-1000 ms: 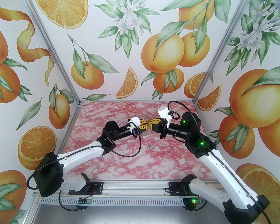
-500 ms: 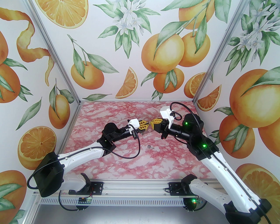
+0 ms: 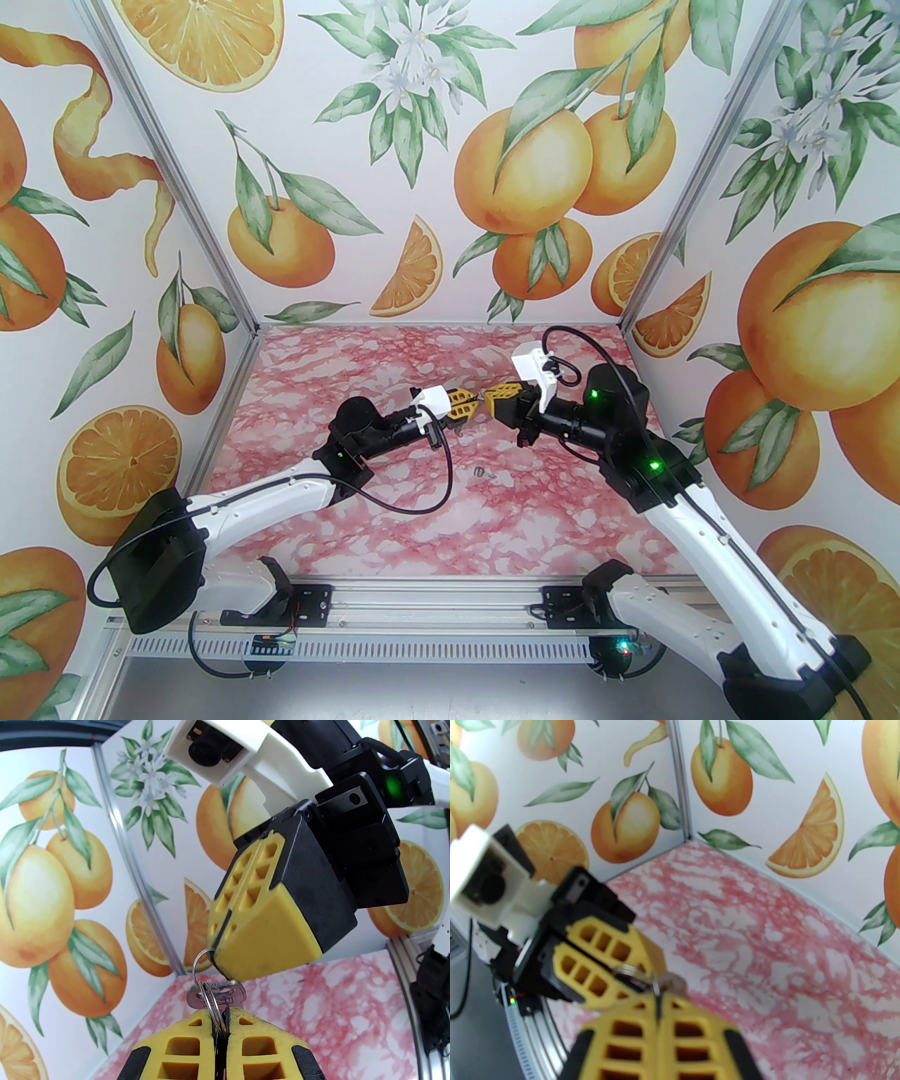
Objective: Remove the keys from the keyring
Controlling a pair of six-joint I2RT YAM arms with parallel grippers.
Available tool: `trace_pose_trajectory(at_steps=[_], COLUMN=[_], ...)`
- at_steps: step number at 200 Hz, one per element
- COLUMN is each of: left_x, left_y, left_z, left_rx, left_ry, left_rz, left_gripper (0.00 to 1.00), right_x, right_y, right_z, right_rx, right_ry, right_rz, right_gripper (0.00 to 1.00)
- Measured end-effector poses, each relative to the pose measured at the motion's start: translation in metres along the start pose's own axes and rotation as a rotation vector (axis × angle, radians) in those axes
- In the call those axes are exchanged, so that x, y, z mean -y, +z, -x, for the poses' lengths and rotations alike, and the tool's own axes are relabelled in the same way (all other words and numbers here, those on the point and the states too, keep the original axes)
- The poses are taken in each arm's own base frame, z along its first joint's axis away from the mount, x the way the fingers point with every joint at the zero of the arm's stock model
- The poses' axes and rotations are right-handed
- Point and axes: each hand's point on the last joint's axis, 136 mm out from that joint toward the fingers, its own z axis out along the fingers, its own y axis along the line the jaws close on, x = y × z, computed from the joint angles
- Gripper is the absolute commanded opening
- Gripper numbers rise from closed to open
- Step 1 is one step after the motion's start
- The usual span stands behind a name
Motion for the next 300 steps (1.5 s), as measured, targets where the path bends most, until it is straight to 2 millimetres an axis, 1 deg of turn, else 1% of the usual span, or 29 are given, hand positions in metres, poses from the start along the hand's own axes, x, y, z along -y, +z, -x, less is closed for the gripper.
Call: trace_pose_trajectory(at_steps=[31,66,99,128,149,162,185,206,218,245,256,267,274,290,300], left_x=[-0.001,0.000,0.004,0.002,0.002,-0.004,-0.018,-0.021,-0.020,-0.017,-0.016,-0.015,-0.014,-0.013,-0.013], left_y=[-0.001,0.000,0.003,0.005,0.007,0.007,0.007,0.009,0.009,0.010,0.010,0.010,0.010,0.010,0.010], left_z=[-0.001,0.000,0.007,0.012,0.014,0.013,0.013,0.019,0.020,0.019,0.018,0.017,0.017,0.015,0.013], left_rx=[-0.025,-0.035,-0.023,-0.018,-0.020,-0.029,-0.047,-0.036,-0.034,-0.038,-0.041,-0.044,-0.046,-0.051,-0.057], left_ry=[0.055,0.071,0.054,0.029,0.006,-0.009,-0.031,-0.034,-0.033,-0.017,-0.004,0.008,0.016,0.028,0.035], left_rz=[0.018,0.013,-0.002,-0.003,-0.005,0.023,0.069,0.073,0.069,0.051,0.045,0.040,0.038,0.034,0.031], left_gripper=[0.00,0.00,0.00,0.00,0.00,0.00,0.00,0.00,0.00,0.00,0.00,0.00,0.00,0.00,0.00], right_x=[-0.001,-0.009,-0.015,-0.017,-0.018,-0.022,-0.033,-0.042,-0.041,-0.030,-0.025,-0.022,-0.020,-0.019,-0.020], right_y=[0.001,-0.006,-0.015,-0.017,-0.019,-0.022,-0.026,-0.024,-0.024,-0.027,-0.030,-0.032,-0.032,-0.031,-0.029], right_z=[-0.003,0.002,0.003,0.008,0.006,0.003,0.005,0.005,0.006,0.015,0.018,0.021,0.023,0.028,0.032], right_rx=[-0.027,0.013,0.063,0.088,0.110,0.115,0.129,0.133,0.134,0.165,0.175,0.181,0.184,0.186,0.186], right_ry=[0.027,0.008,-0.068,-0.143,-0.193,-0.219,-0.279,-0.325,-0.328,-0.305,-0.285,-0.264,-0.248,-0.200,-0.176], right_rz=[0.012,0.034,0.040,0.039,0.035,0.039,0.057,0.063,0.050,0.001,-0.017,-0.030,-0.034,-0.019,-0.002], right_gripper=[0.00,0.00,0.00,0.00,0.00,0.00,0.00,0.00,0.00,0.00,0.10,0.18,0.25,0.28,0.34])
